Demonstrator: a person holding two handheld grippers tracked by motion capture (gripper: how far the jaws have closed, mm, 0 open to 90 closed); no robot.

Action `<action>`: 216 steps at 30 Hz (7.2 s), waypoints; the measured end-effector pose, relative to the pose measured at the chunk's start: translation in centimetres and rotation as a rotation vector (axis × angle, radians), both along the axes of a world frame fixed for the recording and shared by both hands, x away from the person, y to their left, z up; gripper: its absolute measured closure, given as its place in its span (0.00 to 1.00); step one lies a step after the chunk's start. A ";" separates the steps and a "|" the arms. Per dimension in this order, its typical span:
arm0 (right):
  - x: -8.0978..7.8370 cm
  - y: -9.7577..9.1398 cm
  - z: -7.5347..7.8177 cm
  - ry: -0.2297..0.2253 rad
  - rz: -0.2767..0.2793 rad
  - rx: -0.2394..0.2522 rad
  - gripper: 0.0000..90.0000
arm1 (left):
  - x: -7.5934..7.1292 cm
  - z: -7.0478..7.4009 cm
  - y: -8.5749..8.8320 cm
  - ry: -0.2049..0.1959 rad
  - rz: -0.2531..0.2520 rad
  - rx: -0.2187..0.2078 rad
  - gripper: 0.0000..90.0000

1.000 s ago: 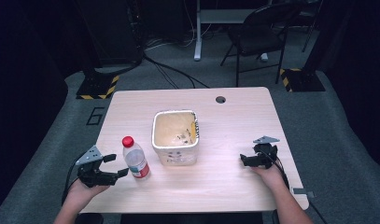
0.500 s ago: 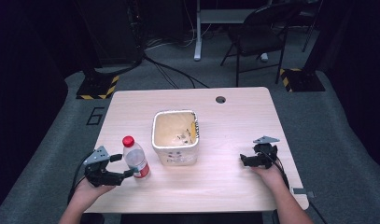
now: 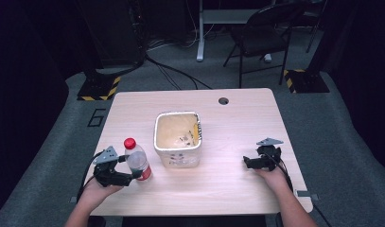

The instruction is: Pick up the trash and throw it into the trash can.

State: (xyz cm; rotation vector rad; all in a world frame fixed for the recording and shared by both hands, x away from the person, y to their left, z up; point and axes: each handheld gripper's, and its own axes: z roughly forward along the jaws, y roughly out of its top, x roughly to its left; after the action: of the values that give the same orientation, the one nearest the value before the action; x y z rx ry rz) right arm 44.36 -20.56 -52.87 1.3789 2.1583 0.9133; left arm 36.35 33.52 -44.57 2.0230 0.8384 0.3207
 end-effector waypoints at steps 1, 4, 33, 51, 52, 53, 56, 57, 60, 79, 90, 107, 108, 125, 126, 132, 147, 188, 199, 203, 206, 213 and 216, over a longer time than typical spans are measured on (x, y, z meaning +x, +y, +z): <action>0.0 0.0 0.0 0.003 -0.002 0.001 0.00 | 0.2 0.0 -0.2 0.003 -0.003 0.001 0.17; 0.0 0.0 0.0 0.004 -0.002 0.001 0.00 | 0.4 -0.1 -0.4 0.003 -0.007 0.007 0.17; 0.0 0.0 0.0 0.004 -0.002 0.001 0.00 | 0.6 1.8 -0.3 -0.032 -0.026 0.058 0.33; 0.0 0.0 0.0 0.004 -0.002 0.001 0.00 | 1.6 5.0 0.2 -0.038 0.000 0.076 0.33; 0.0 0.0 0.0 0.004 -0.002 0.001 0.00 | 1.7 5.2 0.2 -0.040 0.001 0.075 0.33; 0.0 0.0 0.0 0.004 -0.002 0.001 0.00 | 1.8 5.4 0.2 -0.036 0.005 0.077 0.33; 0.0 0.0 0.0 0.004 -0.002 0.001 0.00 | 2.1 6.0 0.2 -0.029 0.011 0.081 0.33; 0.0 0.0 0.0 0.004 -0.002 0.001 0.00 | 2.2 6.2 0.3 -0.027 0.010 0.083 0.33; 0.0 0.0 0.0 0.004 -0.002 0.001 0.00 | 2.7 7.1 0.3 -0.033 0.024 0.084 0.33; 0.0 0.0 0.0 0.004 -0.002 0.002 0.00 | 4.7 10.8 -0.3 -0.044 0.046 0.068 0.33; 0.0 0.0 0.0 0.004 0.006 -0.004 0.00 | 5.1 13.2 -1.2 -0.069 0.032 0.077 0.33; 0.0 0.0 0.0 0.004 0.006 -0.004 0.00 | 5.8 14.8 -3.7 -0.091 -0.016 0.063 0.33; 0.0 0.0 0.0 0.004 0.006 -0.004 0.00 | 5.9 14.9 -3.9 -0.092 -0.018 0.060 0.33; 0.0 0.0 0.0 0.004 0.007 -0.004 0.00 | 7.2 14.6 -8.0 -0.095 -0.083 0.031 0.33; 0.0 0.0 0.0 0.004 0.007 -0.004 0.00 | 7.3 14.6 -8.2 -0.093 -0.088 0.033 0.33; 0.0 0.1 0.0 0.002 0.008 -0.001 0.00 | 7.7 13.9 -9.4 -0.084 -0.099 0.048 0.33; 0.0 0.1 0.0 0.004 0.005 0.001 0.00 | 8.2 10.8 -10.0 -0.069 -0.080 0.062 0.33; 0.0 0.1 0.0 0.002 0.013 -0.001 0.00 | 9.4 4.3 -12.8 0.017 -0.117 0.111 0.32; 0.0 0.1 0.0 0.003 0.012 -0.001 0.00 | 9.5 4.3 -12.6 0.036 -0.098 0.110 0.28; 0.0 0.1 0.0 0.003 0.015 -0.004 0.00 | 9.5 4.4 -12.5 0.031 -0.097 0.102 0.26; 0.0 0.1 0.0 0.003 0.015 -0.004 0.00 | 9.4 4.5 -12.3 0.025 -0.092 0.090 0.25; 0.0 0.1 0.0 0.003 0.015 -0.003 0.00 | 9.3 4.9 -11.7 0.010 -0.079 0.075 0.25; 0.0 0.1 0.0 0.003 0.015 -0.003 0.00 | 9.2 5.0 -11.6 0.010 -0.076 0.069 0.25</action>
State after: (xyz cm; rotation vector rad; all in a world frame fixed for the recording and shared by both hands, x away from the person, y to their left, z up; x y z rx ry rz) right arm 44.40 -20.46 -52.86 1.3652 2.1743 0.9143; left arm 45.54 21.93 -39.55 2.1162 0.7637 0.3000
